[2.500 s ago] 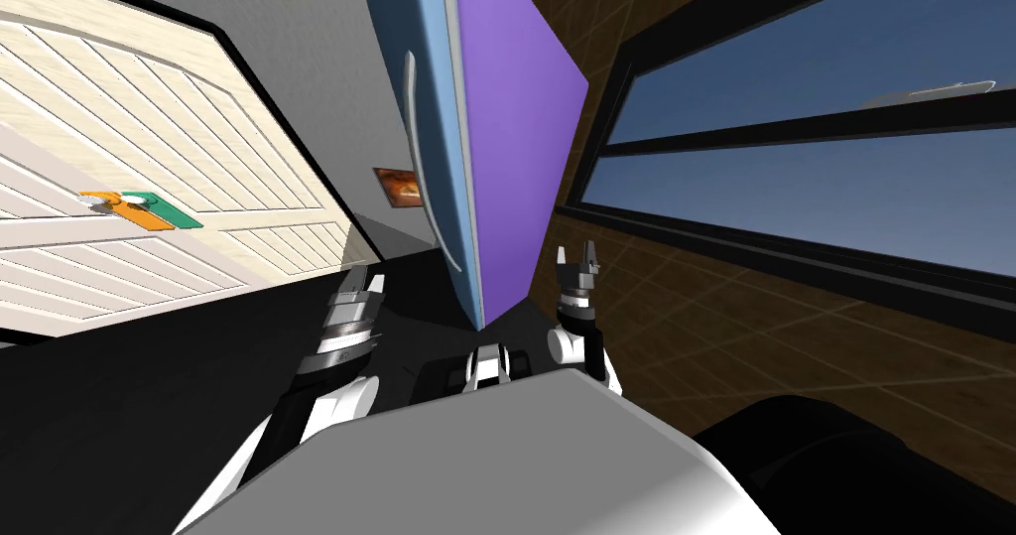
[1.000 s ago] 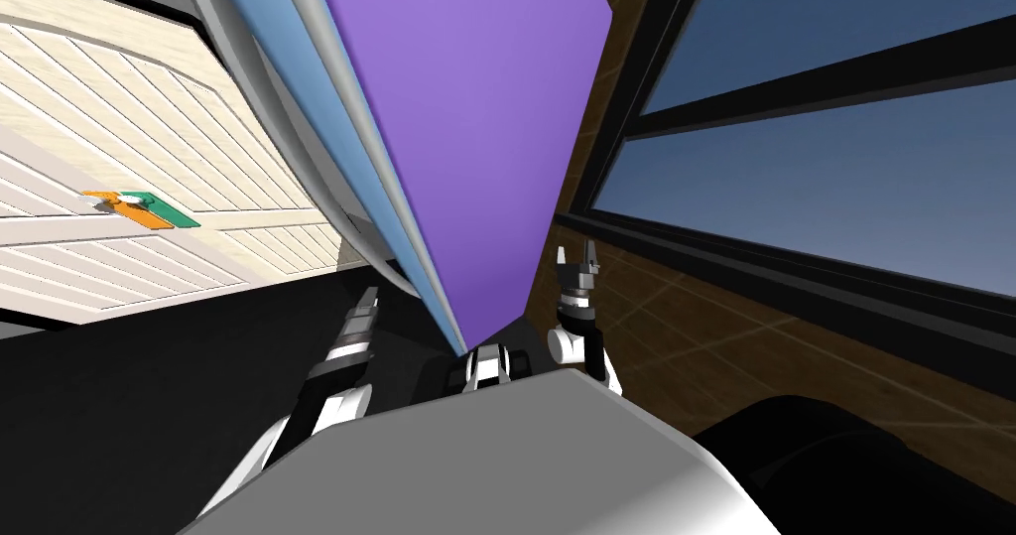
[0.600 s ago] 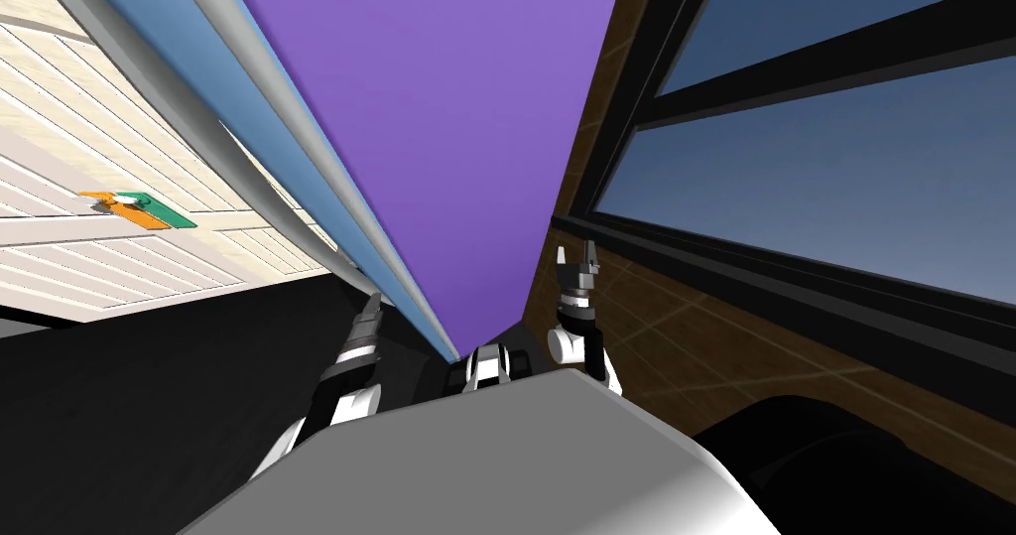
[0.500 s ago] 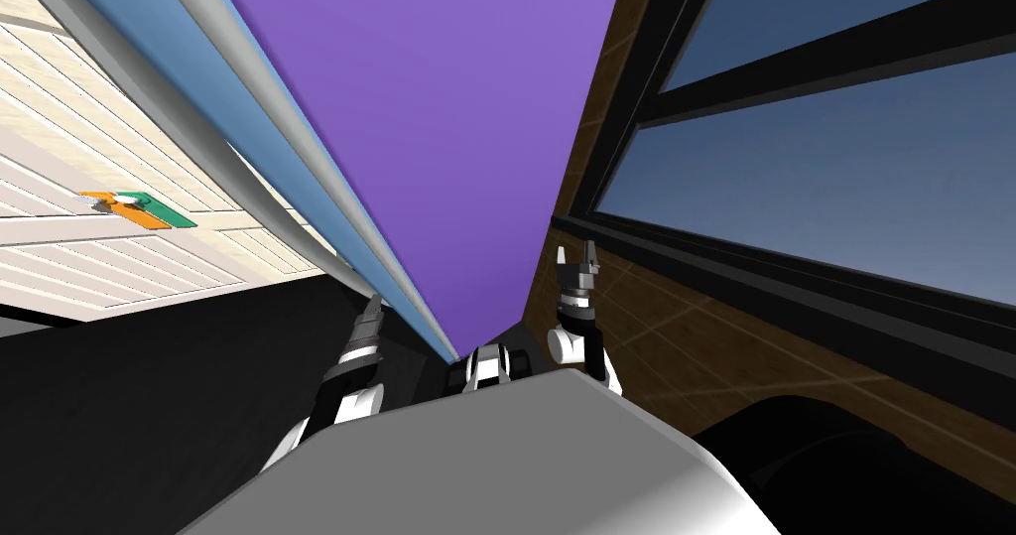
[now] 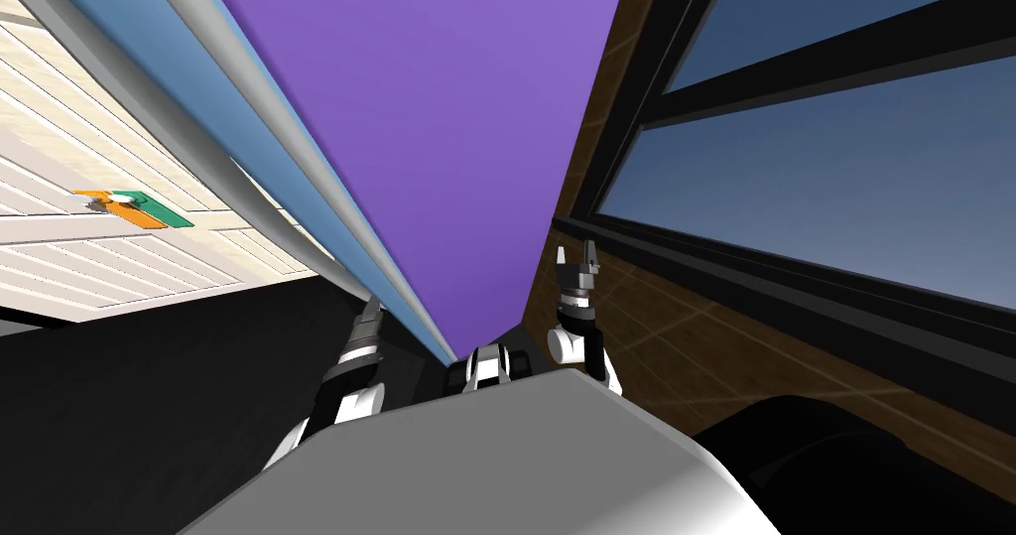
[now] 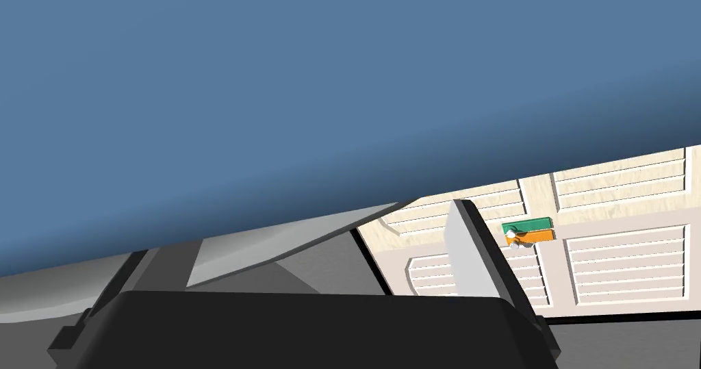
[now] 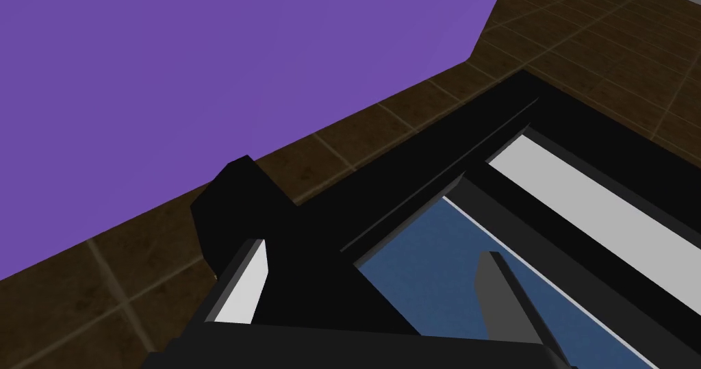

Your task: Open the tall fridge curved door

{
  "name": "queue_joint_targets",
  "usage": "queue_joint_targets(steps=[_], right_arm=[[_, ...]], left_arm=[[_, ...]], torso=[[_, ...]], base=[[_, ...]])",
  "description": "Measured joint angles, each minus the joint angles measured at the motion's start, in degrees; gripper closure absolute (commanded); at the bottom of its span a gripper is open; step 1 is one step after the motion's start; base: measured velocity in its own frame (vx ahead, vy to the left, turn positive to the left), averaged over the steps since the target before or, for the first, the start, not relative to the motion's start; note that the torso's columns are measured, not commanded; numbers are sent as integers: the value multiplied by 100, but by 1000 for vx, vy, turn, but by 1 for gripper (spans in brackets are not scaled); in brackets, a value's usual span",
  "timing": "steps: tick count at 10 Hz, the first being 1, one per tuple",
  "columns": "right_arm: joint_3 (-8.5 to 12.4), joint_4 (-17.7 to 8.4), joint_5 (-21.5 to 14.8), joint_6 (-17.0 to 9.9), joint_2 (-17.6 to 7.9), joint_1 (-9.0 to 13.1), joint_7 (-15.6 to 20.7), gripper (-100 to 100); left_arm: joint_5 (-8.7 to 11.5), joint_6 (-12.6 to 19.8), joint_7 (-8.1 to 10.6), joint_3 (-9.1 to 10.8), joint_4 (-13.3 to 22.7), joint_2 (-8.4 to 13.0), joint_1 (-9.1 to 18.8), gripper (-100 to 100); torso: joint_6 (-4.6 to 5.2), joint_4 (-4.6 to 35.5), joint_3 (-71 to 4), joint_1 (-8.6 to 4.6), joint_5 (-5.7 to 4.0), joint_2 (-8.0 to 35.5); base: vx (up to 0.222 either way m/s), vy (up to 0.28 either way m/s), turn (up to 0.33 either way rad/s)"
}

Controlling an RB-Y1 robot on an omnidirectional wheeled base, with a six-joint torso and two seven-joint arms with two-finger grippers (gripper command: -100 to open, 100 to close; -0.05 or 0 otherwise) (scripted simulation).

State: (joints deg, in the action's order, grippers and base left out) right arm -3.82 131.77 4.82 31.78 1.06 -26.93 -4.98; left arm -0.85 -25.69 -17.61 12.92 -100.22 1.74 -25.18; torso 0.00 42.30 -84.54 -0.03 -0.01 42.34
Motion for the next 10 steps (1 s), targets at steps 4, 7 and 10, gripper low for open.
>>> queue_joint_targets(steps=[4, 7, 10], right_arm=[[2, -1, 0, 0, -2, 1, 0, 0], [2, -1, 0, 0, -2, 1, 0, 0], [3, -1, 0, 0, -3, 1, 0, 0]], left_arm=[[-19, -81, 51, -74, 151, 89, 16, 100], [-16, -84, 185, -194, 180, 305, 66, 100], [5, -115, 365, -301, 257, 571, 124, 100]], torso=[[19, 13, -21, 52, -1, -28], [16, 7, -23, 3, -10, -35], [34, 8, -16, -3, -7, -23]], base=[[-50, 153, -43], [-84, 245, -64], [-87, 300, -79]])
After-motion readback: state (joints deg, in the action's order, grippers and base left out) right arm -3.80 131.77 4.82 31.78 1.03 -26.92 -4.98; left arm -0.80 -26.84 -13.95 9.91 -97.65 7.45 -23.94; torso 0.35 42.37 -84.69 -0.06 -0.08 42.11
